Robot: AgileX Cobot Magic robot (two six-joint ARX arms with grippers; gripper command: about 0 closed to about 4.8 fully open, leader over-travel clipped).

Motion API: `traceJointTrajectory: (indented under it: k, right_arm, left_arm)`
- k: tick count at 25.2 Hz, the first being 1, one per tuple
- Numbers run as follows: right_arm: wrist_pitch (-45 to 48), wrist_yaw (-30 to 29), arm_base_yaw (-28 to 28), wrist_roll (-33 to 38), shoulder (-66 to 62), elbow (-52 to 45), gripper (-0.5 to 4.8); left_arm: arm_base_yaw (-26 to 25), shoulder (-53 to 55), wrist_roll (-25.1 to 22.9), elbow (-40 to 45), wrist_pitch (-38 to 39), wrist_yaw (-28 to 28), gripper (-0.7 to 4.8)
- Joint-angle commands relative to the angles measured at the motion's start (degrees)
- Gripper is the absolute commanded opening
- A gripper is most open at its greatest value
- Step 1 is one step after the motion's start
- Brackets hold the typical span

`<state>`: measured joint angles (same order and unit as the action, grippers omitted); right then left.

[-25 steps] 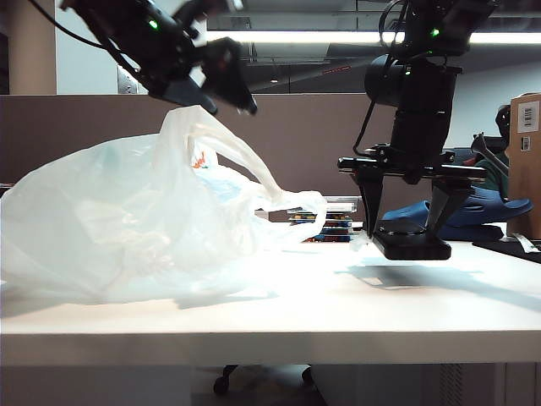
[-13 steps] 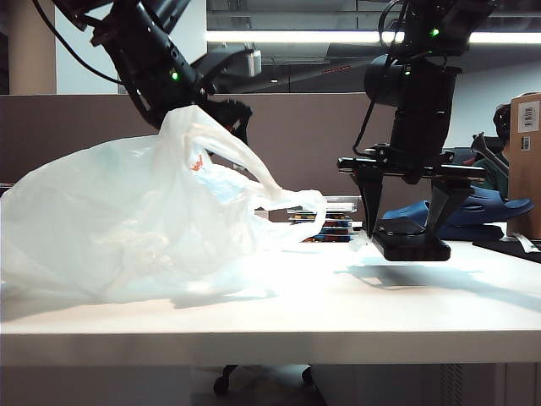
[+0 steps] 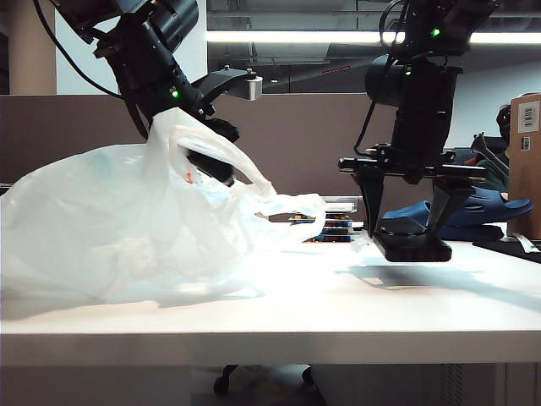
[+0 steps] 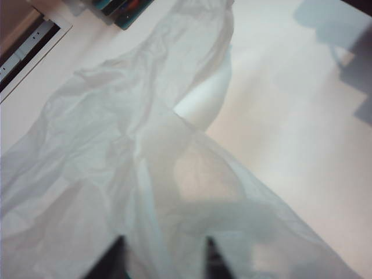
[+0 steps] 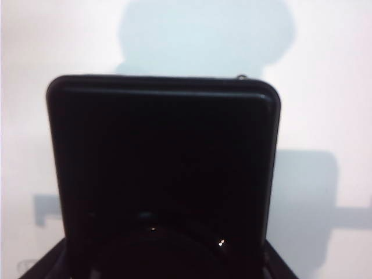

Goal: Put the power bank into the bag.

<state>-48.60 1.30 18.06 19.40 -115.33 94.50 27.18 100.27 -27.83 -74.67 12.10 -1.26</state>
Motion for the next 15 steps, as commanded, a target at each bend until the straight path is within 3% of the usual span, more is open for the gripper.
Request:
traceJointTrajectory:
  k: [1, 2, 5, 13, 15]
  right_arm:
    - [0.9, -0.3, 0.1, -0.2, 0.7, 0.5, 2.38]
    - [0.9, -0.7, 0.1, -0.2, 0.7, 0.5, 2.38]
    - [0.8, -4.6, 0.1, -0.3, 0.7, 0.5, 2.38]
    - [0.3, -13.5, 0.2, -3.3, 0.7, 0.5, 2.38]
    - [-0.2, -16.2, 0.2, -3.6, 0.7, 0.5, 2.38]
  left_arm:
    - [-0.1, -0.2, -0.8, -0.2, -0.2, 0.2, 0.19]
    - [-0.1, -0.2, -0.9, -0.2, -0.2, 0.2, -0.08]
    - [-0.1, -0.2, -0.9, -0.2, -0.6, -0.9, -0.06]
    - [-0.1, -0.3, -0.9, -0.2, -2.5, -13.1, -0.06]
    - [-0.1, -0.3, -0.9, -0.2, -3.0, -13.4, -0.06]
